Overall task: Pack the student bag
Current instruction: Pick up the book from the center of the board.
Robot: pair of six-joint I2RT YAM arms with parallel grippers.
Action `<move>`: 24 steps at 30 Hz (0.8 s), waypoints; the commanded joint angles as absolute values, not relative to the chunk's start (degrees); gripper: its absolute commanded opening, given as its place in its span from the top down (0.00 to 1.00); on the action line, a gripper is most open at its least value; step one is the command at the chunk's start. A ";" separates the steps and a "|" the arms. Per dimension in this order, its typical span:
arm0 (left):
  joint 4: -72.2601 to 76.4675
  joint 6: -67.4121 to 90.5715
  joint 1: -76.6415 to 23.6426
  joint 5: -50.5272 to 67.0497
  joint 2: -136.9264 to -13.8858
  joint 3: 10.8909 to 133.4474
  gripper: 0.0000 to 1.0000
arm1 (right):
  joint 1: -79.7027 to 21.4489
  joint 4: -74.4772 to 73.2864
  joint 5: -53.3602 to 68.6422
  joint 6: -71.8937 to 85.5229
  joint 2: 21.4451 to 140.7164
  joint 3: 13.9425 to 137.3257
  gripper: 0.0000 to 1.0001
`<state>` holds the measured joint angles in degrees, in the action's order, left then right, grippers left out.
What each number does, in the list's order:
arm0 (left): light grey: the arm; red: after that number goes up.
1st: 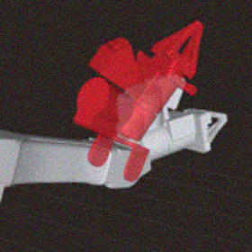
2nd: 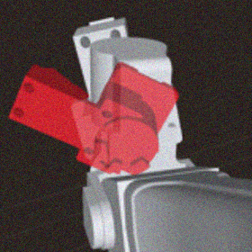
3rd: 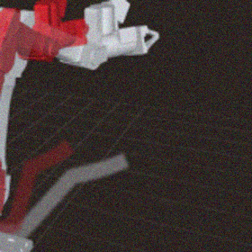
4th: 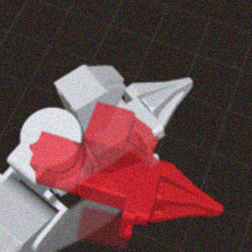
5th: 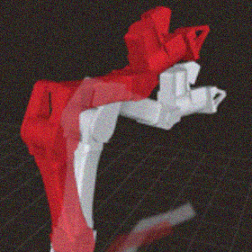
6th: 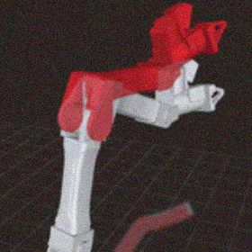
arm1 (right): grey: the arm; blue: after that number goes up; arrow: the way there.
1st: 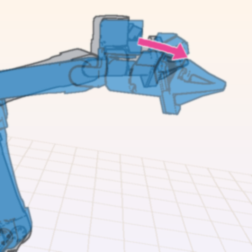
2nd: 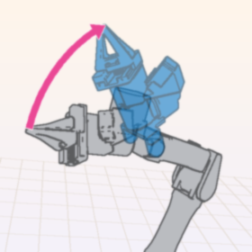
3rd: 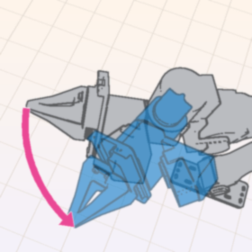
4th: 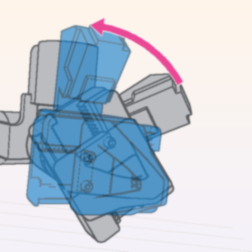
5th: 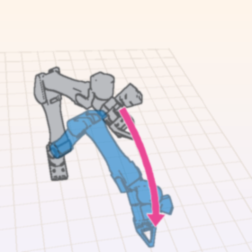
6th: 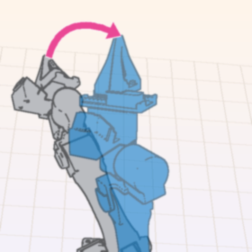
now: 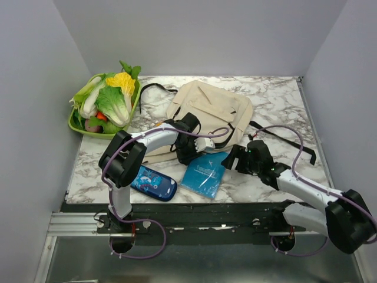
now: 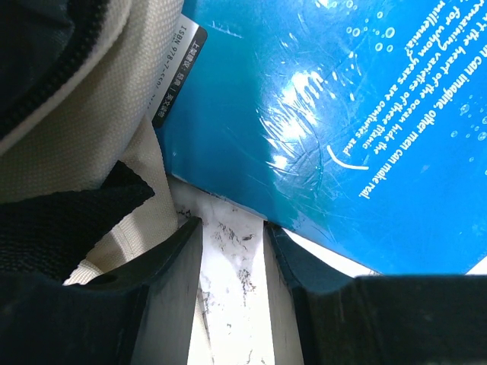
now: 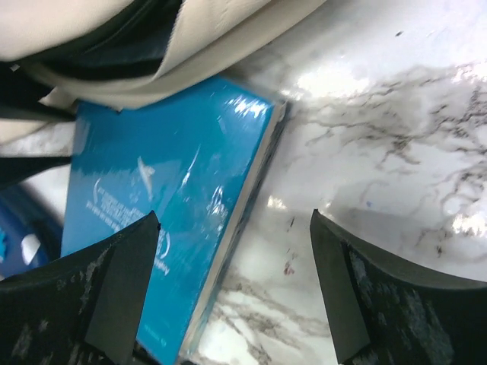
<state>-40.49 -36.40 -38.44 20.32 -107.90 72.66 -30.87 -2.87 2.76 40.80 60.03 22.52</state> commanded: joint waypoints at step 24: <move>-35.60 -30.41 -41.66 29.97 -111.53 75.41 0.55 | -30.23 33.74 23.28 48.96 73.94 17.67 0.18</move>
<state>-42.48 -34.59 -38.76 20.84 -108.79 73.91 -28.73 29.80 9.54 46.85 79.57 19.68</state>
